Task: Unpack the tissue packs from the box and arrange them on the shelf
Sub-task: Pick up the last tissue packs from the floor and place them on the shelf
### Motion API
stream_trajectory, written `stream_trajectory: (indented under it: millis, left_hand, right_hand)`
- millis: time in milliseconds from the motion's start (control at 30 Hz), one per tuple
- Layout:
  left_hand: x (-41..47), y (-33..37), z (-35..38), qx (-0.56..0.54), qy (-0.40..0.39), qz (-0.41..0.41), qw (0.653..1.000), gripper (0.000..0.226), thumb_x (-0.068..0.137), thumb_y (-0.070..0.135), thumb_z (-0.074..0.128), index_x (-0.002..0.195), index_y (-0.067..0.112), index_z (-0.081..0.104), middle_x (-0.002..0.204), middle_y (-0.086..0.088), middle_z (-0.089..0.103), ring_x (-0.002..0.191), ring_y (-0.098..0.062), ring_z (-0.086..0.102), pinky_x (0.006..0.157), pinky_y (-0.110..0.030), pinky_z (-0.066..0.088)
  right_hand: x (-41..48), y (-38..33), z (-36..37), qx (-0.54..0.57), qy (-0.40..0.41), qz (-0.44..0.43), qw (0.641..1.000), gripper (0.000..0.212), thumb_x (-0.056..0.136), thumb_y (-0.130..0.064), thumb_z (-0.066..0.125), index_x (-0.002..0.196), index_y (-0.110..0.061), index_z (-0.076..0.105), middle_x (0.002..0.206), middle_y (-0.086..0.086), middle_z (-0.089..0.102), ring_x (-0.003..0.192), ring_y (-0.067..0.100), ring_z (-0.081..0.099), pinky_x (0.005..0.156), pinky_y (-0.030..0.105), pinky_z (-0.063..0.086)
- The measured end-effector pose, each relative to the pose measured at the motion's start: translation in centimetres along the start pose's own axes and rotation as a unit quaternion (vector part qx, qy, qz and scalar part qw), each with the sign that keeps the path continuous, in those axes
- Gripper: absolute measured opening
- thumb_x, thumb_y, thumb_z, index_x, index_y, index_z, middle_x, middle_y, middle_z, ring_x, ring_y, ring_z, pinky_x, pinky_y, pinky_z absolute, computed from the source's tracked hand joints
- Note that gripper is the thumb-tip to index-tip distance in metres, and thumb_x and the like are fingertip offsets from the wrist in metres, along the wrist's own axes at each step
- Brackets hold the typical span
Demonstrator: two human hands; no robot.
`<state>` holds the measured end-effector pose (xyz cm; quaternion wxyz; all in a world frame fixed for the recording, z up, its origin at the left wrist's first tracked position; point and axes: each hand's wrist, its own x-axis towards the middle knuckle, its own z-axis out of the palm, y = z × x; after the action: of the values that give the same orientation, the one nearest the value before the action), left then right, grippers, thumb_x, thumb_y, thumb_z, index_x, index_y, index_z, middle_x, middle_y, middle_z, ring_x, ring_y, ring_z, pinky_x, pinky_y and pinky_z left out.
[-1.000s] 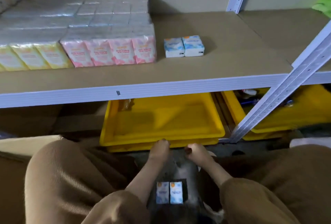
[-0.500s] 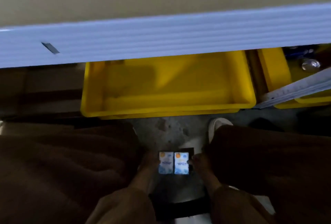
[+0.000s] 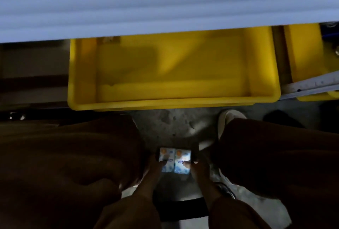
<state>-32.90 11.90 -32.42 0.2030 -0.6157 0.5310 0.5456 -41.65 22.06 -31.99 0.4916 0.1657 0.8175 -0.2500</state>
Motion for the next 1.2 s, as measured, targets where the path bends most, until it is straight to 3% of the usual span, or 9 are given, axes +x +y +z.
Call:
stream_trajectory:
  millis: [200, 267, 400, 533, 633, 733, 833, 900, 1200]
  left_hand:
    - [-0.8, 2.0, -1.3, -0.012, 0.001, -0.022, 1.0, 0.037, 0.087, -0.006, 0.06, 0.121, -0.018, 0.052, 0.128, -0.03, 0.056, 0.117, -0.04, 0.056, 0.073, -0.025, 0.041]
    - [-1.5, 3.1, -1.9, 0.001, 0.013, 0.004, 1.0, 0.036, 0.085, 0.002, 0.065, 0.117, -0.013, 0.057, 0.123, -0.028, 0.061, 0.113, -0.036, 0.06, 0.081, -0.032, 0.047]
    - [-3.7, 6.7, -3.3, 0.028, 0.018, 0.082, 0.996, 0.035, 0.085, 0.0, 0.065, 0.117, -0.011, 0.06, 0.123, -0.025, 0.063, 0.114, -0.032, 0.061, 0.076, -0.022, 0.042]
    - [-6.3, 10.5, -4.6, 0.054, 0.031, 0.158, 0.985, 0.035, 0.084, 0.004, 0.067, 0.116, -0.009, 0.063, 0.12, -0.024, 0.065, 0.111, -0.031, 0.063, 0.086, -0.031, 0.049]
    - [-8.9, 13.1, -5.8, 0.054, 0.051, 0.201, 0.977, 0.033, 0.085, 0.007, 0.067, 0.114, -0.009, 0.063, 0.119, -0.025, 0.066, 0.103, -0.026, 0.064, 0.067, -0.024, 0.043]
    - [-11.5, 14.9, -6.6, 0.037, 0.079, 0.24, 0.967, 0.032, 0.083, 0.006, 0.068, 0.111, -0.009, 0.065, 0.116, -0.024, 0.067, 0.105, -0.028, 0.064, 0.062, -0.019, 0.033]
    - [-14.5, 16.3, -7.1, 0.029, 0.111, 0.27, 0.956, 0.032, 0.083, 0.009, 0.069, 0.111, -0.006, 0.066, 0.116, -0.02, 0.068, 0.107, -0.029, 0.064, 0.066, -0.023, 0.037]
    - [-16.5, 17.2, -7.4, 0.026, 0.122, 0.286, 0.95, 0.034, 0.083, 0.011, 0.07, 0.113, -0.004, 0.065, 0.117, -0.018, 0.068, 0.108, -0.027, 0.064, 0.071, -0.028, 0.043]
    - [-24.0, 20.0, -8.7, -0.035, 0.173, 0.386, 0.905, 0.04, 0.086, 0.02, 0.068, 0.119, 0.0, 0.06, 0.12, -0.013, 0.066, 0.108, -0.023, 0.065, 0.078, -0.027, 0.052]
  right_hand:
    - [1.6, 0.2, -0.3, 0.042, -0.006, -0.019, 0.999, 0.018, 0.067, 0.0, 0.078, 0.084, 0.002, 0.072, 0.101, 0.029, 0.07, 0.097, 0.041, 0.067, 0.086, 0.049, 0.053]
    - [0.6, -1.3, -1.5, 0.059, -0.023, -0.025, 0.998, 0.03, 0.072, 0.002, 0.073, 0.1, 0.01, 0.068, 0.107, 0.027, 0.068, 0.087, 0.031, 0.072, 0.081, 0.039, 0.058]
    - [-1.1, -3.9, -3.6, 0.105, -0.041, -0.084, 0.99, 0.033, 0.08, 0.015, 0.059, 0.112, 0.021, 0.056, 0.116, 0.035, 0.058, 0.032, -0.007, 0.055, 0.036, 0.005, 0.044]
    - [-3.2, -6.3, -5.8, 0.154, 0.008, -0.128, 0.98, 0.032, 0.075, 0.011, 0.067, 0.106, 0.019, 0.061, 0.11, 0.038, 0.062, 0.05, 0.012, 0.055, 0.035, 0.006, 0.043]
    - [-5.6, -8.4, -7.8, 0.166, 0.019, -0.18, 0.969, 0.034, 0.074, 0.009, 0.069, 0.106, 0.017, 0.062, 0.106, 0.029, 0.065, 0.043, 0.007, 0.059, 0.035, 0.006, 0.042]
    - [-8.0, -10.2, -9.7, 0.184, 0.035, -0.227, 0.956, 0.028, 0.074, 0.009, 0.069, 0.102, 0.011, 0.068, 0.103, 0.022, 0.065, 0.076, 0.019, 0.064, 0.047, 0.005, 0.05]
    - [-10.2, -11.5, -11.5, 0.185, 0.035, -0.259, 0.947, 0.013, 0.072, 0.002, 0.073, 0.083, -0.004, 0.074, 0.098, 0.022, 0.07, 0.087, 0.029, 0.066, 0.086, 0.042, 0.057]
    - [-11.5, -12.4, -12.9, 0.184, 0.052, -0.287, 0.939, 0.026, 0.07, 0.003, 0.074, 0.095, 0.006, 0.071, 0.091, 0.023, 0.07, 0.085, 0.028, 0.065, 0.088, 0.051, 0.052]
    - [-21.3, -15.1, -18.3, 0.168, 0.132, -0.419, 0.883, 0.045, 0.077, -0.007, 0.072, 0.118, 0.006, 0.06, 0.117, 0.021, 0.066, 0.103, 0.035, 0.064, 0.085, 0.043, 0.055]
